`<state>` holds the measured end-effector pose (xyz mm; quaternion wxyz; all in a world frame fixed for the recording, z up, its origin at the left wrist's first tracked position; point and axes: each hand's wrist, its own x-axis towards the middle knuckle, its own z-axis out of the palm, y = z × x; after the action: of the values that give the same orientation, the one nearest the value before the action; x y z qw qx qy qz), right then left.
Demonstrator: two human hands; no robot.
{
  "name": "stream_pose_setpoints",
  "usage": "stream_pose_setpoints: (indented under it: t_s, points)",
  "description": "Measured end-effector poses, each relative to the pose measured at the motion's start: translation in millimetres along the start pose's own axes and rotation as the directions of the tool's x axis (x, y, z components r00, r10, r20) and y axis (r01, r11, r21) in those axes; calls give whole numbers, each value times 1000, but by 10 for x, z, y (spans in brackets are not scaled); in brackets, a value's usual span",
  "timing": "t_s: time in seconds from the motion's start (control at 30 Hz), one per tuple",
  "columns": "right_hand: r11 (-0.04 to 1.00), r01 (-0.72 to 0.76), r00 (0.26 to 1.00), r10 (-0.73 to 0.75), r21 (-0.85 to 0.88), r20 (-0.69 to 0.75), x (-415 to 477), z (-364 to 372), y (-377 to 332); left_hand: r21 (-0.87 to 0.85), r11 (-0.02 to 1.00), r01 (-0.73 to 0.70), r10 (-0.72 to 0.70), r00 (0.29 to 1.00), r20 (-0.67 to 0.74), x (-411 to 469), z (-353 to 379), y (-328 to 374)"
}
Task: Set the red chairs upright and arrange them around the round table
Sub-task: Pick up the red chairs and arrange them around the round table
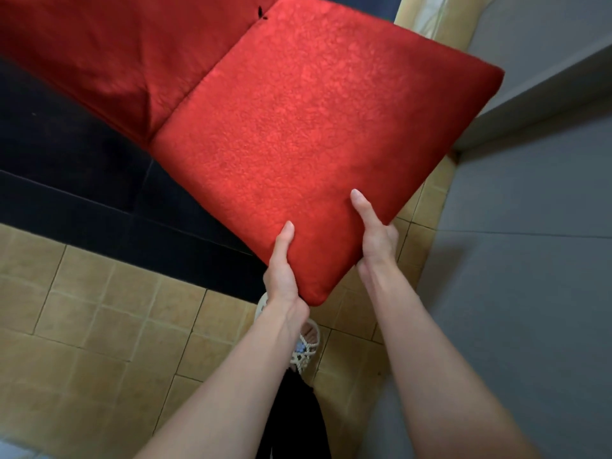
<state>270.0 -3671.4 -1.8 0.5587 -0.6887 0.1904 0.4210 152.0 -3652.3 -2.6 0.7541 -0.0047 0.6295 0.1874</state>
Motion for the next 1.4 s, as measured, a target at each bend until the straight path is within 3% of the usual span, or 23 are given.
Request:
stream_pose_setpoints:
  t_s: [0.1, 0.3, 0.47, 0.7, 0.83, 1.17, 1.4]
  points:
    - [1000, 11, 999, -11, -11, -33, -174, 167, -77, -43, 999, -15, 14, 999, -30, -158, -12, 137]
    - [997, 43, 998, -45, -58, -36, -619, 568, -316, -101, 989, -104, 76, 965, -251, -634, 54, 445]
    - [997, 63, 997, -65, -51, -31, -787, 808, -451, -217, 961, -171, 89, 934, -346, -862, 205, 658]
    - [968, 9, 995, 18, -251, 103, -977, 1010, -750, -388, 893, -229, 58, 912, -407, -1222, 300, 1016]
    - [981, 64, 983, -31, -184, 180, -963, 1173, -1072, -439, 854, -279, 64, 894, -443, -1334, 395, 1289]
    - [939, 118, 965, -32, -322, 259, -1016, 1438, -1379, -657, 680, -324, 78, 924, -375, -1550, 802, 1537]
    - [919, 81, 945, 52, -385, 323, -967, 1433, -1526, -685, 684, -252, 134, 966, -222, -1527, 1029, 1556]
